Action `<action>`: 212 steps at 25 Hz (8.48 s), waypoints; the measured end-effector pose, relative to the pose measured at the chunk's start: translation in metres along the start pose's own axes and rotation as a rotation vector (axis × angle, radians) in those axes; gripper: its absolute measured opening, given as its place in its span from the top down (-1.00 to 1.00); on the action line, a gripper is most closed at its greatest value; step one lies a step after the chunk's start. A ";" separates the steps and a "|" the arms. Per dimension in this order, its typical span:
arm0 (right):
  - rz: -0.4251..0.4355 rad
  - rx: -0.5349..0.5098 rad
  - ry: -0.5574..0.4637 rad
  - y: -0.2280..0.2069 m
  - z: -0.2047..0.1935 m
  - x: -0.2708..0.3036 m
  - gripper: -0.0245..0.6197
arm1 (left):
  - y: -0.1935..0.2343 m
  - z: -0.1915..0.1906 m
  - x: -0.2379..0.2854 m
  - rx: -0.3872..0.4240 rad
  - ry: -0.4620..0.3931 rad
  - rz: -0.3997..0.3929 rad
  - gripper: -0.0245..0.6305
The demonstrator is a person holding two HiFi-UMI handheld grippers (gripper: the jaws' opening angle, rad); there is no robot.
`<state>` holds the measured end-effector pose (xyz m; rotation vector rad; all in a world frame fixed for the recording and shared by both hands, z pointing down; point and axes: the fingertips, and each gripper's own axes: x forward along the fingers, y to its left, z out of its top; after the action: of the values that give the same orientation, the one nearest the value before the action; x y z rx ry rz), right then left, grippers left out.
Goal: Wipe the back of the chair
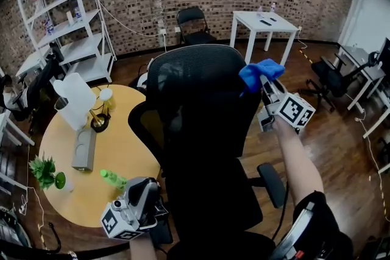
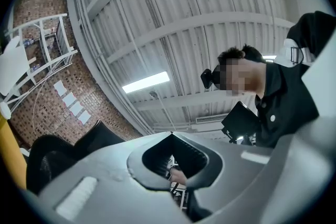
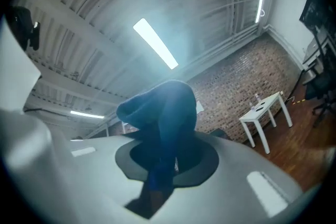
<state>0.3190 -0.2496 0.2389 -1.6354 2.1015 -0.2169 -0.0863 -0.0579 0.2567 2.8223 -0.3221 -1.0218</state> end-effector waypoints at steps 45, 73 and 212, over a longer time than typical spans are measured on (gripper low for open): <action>0.265 -0.040 0.412 0.230 -0.268 0.086 0.76 | -0.038 0.046 -0.096 0.134 -0.031 0.248 0.95; 0.370 0.258 0.449 0.186 -0.294 0.093 0.76 | -0.040 0.023 -0.084 0.159 0.051 0.303 0.95; -0.118 0.158 0.945 0.098 -0.533 -0.075 0.76 | 0.003 -0.074 -0.028 -0.012 0.279 0.144 0.95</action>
<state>0.0073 -0.2347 0.6887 -1.7381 2.4985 -1.3838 -0.0599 -0.0509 0.3309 2.8311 -0.4769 -0.5904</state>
